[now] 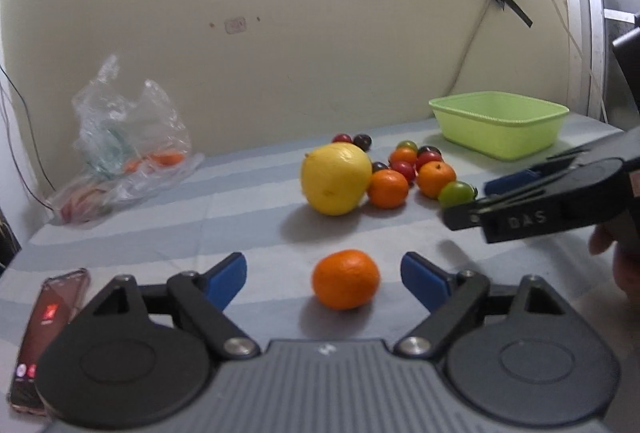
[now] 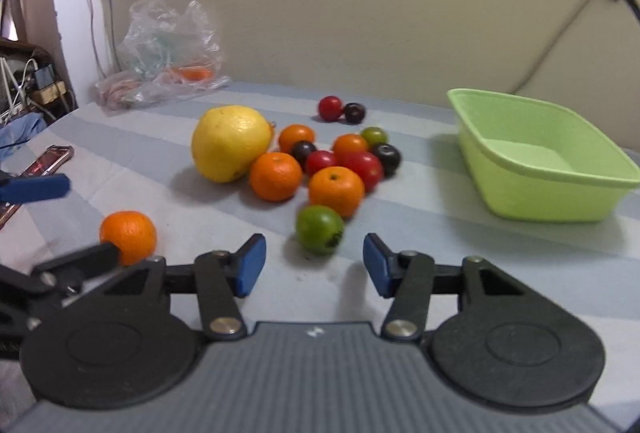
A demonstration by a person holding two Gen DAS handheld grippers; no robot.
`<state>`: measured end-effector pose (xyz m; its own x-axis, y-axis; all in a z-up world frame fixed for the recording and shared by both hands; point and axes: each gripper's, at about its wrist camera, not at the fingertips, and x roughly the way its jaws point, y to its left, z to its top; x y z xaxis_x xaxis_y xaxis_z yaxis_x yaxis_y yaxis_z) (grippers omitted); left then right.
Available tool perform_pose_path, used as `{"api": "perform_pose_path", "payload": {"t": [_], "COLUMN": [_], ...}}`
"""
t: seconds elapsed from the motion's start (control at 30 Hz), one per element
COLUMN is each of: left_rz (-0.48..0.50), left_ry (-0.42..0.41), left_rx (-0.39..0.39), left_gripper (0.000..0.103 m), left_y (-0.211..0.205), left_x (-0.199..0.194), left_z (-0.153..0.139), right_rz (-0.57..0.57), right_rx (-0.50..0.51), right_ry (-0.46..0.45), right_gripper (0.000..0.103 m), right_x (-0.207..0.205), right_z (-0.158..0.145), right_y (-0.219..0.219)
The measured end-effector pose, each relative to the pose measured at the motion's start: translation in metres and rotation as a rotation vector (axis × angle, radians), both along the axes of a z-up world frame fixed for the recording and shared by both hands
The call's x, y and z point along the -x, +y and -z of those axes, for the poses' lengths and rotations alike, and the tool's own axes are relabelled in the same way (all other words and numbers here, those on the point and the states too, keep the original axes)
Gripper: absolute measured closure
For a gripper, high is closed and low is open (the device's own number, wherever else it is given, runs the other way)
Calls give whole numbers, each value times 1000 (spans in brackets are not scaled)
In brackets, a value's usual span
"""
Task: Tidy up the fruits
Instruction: 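Grasp an orange tangerine with the left gripper while the right gripper grasps a green tomato, then lower both fruits into the green basket and open both grippers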
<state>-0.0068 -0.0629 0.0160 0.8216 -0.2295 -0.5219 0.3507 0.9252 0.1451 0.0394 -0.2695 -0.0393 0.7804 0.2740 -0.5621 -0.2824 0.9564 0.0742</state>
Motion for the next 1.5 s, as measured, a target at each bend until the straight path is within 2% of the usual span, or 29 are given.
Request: {"api": "perform_pose_path", "payload": {"t": [0.07,0.13,0.17,0.2,0.23,0.27,0.3,0.37,0.47,0.6,0.77,0.9,0.97,1.1,1.27,1.4,1.47,1.5], "left_rz": [-8,-14,-12,-12,-10,-9,-13,-15,20,139,285,366,379,381,353,349,345,341], "left_ry": [31,71,93,116,128,134,126,130,142,94,73,34,23,52,106,99,96,89], "left_rx": [6,17,30,43,51,56,56,71,146,146,176,208,192,144,111,113,118,122], "left_gripper": [27,43,46,53,61,60,61,61,62,62,62,61,61,61,61,59,54,47], "left_y": [0,0,2,2,1,1,0,1,-5,-38,-96,-150,-176,-212,-224,-225,-223,-222], "left_x": [-5,-11,-11,-13,-12,-12,-10,-9,-11,-9,-39,-74,-91,-117,-132,-135,-134,-133], "left_z": [5,11,13,16,17,19,19,18,8,-5,-27,-38,-36,-21,1,4,-1,-4], "right_rz": [-13,-16,-19,-21,-24,-26,-24,-26,-19,24,167,299,348,388,395,407,414,420], "right_rx": [19,27,30,32,32,28,23,5,-24,-38,-42,-49,-30,-22,5,20,25,26], "right_ry": [-10,-6,1,5,10,20,28,27,17,-25,-139,-231,-240,-193,-156,-161,-164,-167], "right_gripper": [47,47,48,51,58,68,71,72,72,72,72,72,72,72,71,71,70,70], "right_x": [-3,-8,-11,-14,-17,-20,-21,-16,-2,25,39,20,0,-37,-58,-59,-57,-56], "right_z": [0,0,1,1,2,3,4,3,1,-3,-24,-41,-40,-28,-14,-10,-12,-12], "right_y": [5,5,5,4,3,2,0,-5,-16,-42,-94,-137,-152,-171,-174,-174,-172,-172]}}
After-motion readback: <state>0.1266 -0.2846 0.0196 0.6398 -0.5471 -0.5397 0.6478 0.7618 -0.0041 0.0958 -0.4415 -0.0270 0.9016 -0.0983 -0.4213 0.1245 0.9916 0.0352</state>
